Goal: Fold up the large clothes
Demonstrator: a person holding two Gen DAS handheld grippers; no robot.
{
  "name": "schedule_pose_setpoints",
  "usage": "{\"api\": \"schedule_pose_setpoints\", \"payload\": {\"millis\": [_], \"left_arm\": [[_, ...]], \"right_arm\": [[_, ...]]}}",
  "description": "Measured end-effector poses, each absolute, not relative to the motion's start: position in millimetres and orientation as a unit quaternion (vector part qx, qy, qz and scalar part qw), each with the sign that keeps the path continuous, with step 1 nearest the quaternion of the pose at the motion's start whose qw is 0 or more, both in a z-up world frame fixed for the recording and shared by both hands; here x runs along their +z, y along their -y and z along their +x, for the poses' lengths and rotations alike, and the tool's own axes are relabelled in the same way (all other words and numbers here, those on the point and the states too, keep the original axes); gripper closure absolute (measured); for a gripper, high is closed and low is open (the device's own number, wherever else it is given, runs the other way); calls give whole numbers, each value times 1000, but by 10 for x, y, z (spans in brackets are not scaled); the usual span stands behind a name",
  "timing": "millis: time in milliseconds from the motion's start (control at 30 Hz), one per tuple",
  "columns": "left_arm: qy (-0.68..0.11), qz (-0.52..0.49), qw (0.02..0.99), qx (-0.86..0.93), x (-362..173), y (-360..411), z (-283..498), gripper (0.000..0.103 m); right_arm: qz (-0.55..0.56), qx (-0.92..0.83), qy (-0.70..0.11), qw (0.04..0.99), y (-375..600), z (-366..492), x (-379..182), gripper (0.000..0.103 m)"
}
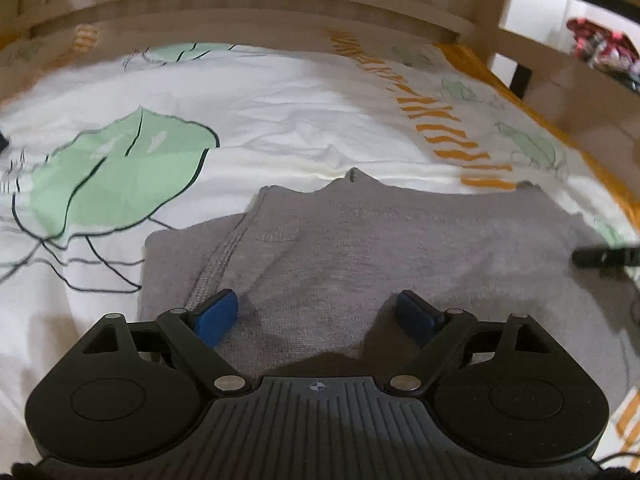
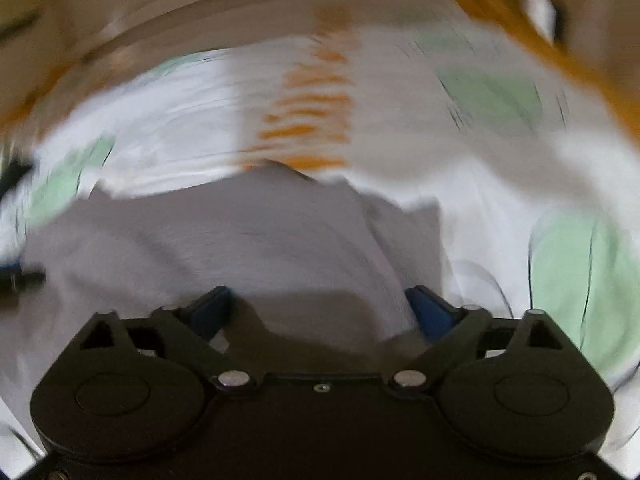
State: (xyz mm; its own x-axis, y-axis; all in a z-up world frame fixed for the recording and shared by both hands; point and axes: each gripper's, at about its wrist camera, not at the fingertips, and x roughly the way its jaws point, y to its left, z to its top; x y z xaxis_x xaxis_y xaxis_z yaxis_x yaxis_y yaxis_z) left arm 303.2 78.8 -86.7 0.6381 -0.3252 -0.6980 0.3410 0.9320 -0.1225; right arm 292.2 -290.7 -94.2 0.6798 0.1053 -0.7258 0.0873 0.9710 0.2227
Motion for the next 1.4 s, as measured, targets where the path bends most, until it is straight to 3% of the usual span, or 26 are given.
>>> {"api": "schedule_pose_setpoints", "payload": {"millis": [567,867,1167,1400], "left_arm": [[-401,-149,891,-154,-618,-1481,3045,14],[-441,-185,859,-184,-799,-1601,2969,12],[-454,-222,837,-208,-840,-1615,2957,8],[-445,-237,839,-204,-967,-1573,3034,1]], "right_arm": [[283,16,-347,894,3477,2661,-754,5],[361,70,-395,842,3840,2485,-935,4],[338,148,-466,804,3716,2544,-1038,0],[354,149,-454,804,3690,2536,-1112,0]]}}
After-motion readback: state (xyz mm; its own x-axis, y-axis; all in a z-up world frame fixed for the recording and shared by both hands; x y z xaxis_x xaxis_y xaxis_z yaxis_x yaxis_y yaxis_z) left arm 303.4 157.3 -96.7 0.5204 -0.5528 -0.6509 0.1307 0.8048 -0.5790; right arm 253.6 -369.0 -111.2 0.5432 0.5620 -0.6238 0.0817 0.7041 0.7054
